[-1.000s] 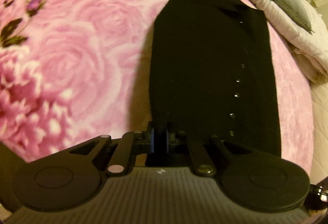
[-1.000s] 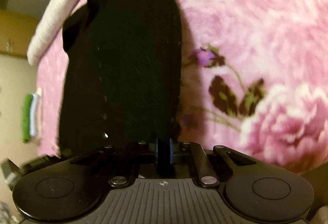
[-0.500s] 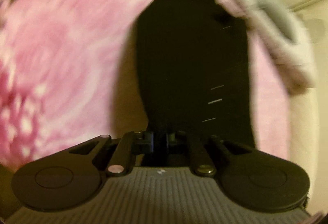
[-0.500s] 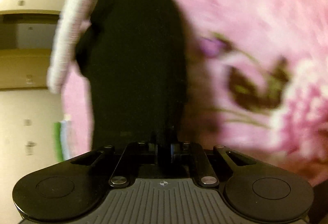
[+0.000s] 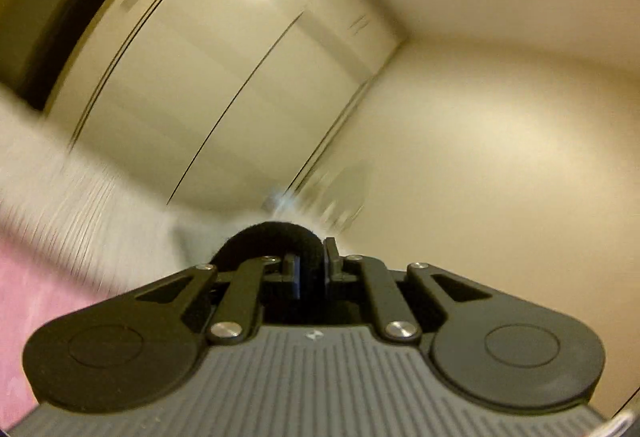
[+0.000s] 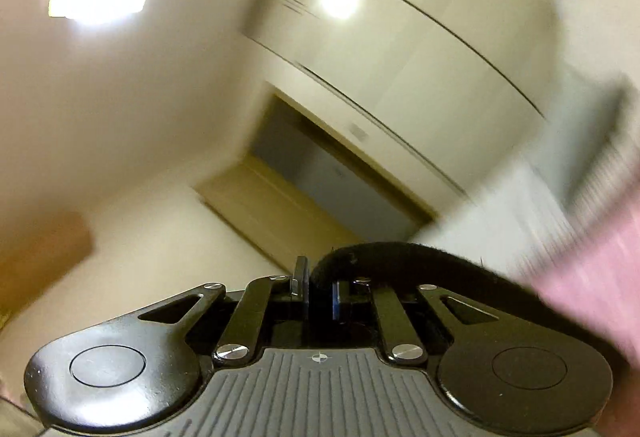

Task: Fold clothes
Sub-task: 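Lift the black garment with both grippers and shake it out over the bed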

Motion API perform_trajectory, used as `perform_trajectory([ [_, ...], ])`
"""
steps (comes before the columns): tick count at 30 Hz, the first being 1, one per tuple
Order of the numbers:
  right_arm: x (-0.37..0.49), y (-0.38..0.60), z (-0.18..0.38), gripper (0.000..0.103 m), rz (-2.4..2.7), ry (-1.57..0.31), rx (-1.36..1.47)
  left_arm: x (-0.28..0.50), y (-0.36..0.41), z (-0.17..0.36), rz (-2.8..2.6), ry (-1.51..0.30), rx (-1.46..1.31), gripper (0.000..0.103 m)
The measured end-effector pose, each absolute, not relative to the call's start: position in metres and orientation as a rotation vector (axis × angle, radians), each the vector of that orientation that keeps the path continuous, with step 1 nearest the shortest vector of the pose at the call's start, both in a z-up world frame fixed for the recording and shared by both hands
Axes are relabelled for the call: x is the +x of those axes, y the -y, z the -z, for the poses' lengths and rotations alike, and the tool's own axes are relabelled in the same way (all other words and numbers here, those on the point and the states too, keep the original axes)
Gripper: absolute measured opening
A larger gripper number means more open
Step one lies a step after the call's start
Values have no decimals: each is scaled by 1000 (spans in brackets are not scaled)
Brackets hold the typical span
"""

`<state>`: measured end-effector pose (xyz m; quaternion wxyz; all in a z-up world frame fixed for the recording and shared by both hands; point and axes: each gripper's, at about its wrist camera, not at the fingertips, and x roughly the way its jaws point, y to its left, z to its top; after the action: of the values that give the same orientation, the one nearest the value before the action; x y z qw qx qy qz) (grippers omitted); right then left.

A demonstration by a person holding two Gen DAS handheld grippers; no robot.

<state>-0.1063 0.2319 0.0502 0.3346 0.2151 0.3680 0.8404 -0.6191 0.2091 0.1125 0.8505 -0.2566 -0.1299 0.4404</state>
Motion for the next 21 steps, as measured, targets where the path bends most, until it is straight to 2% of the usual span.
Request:
perform_trajectory([
  [4, -124, -267, -102, 8, -2205, -876, 672, -618, -238, -154, -927, 294, -520, 7],
  [10, -144, -321, -97, 8, -2061, -1037, 594, -613, -288, -132, -1006, 198, -634, 7],
  [18, -150, -384, -122, 8, -2015, -999, 532, -612, -358, -154, -1047, 234, -603, 7],
  [21, -152, -395, -137, 8, -2066, -899, 563, -605, -364, -174, -1055, 265, -520, 7],
])
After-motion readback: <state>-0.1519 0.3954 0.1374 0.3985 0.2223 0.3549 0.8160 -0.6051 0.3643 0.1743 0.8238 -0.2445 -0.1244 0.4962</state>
